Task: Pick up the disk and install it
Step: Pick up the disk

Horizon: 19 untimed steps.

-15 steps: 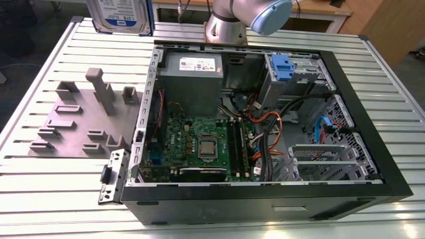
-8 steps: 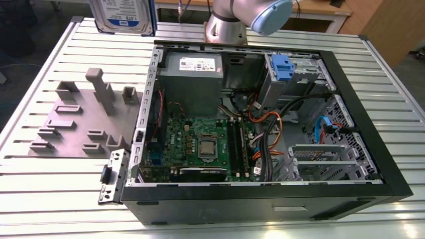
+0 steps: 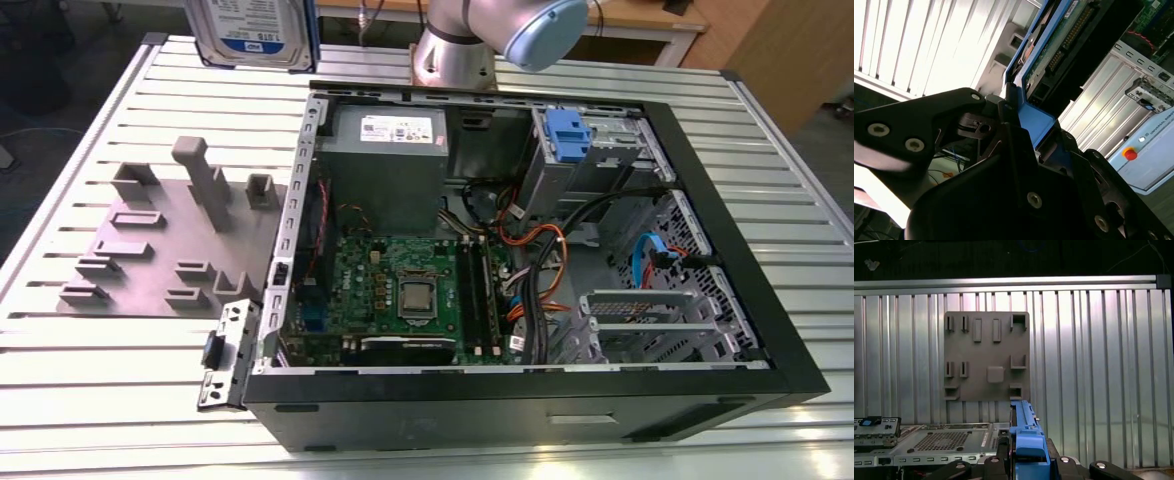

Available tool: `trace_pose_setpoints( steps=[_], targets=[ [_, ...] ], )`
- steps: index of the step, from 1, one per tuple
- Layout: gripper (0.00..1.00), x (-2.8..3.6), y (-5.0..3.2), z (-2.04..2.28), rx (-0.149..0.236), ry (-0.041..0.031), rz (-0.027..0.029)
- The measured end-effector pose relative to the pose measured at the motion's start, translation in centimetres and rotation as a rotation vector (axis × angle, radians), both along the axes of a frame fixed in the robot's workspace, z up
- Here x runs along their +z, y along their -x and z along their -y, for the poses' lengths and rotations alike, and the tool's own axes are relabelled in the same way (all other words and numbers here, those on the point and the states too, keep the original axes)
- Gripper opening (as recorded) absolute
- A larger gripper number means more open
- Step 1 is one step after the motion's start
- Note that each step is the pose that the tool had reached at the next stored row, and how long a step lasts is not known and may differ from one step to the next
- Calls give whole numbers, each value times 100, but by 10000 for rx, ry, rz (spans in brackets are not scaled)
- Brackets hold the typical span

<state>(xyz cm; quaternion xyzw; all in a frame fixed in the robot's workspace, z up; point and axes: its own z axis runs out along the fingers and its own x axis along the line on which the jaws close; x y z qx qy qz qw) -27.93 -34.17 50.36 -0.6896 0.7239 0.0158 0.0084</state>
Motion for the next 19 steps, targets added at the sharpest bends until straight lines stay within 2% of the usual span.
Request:
trace_pose_setpoints(
  steps=[19],
  targets=[
    [37, 0, -103, 0, 0, 0, -1]
  ],
)
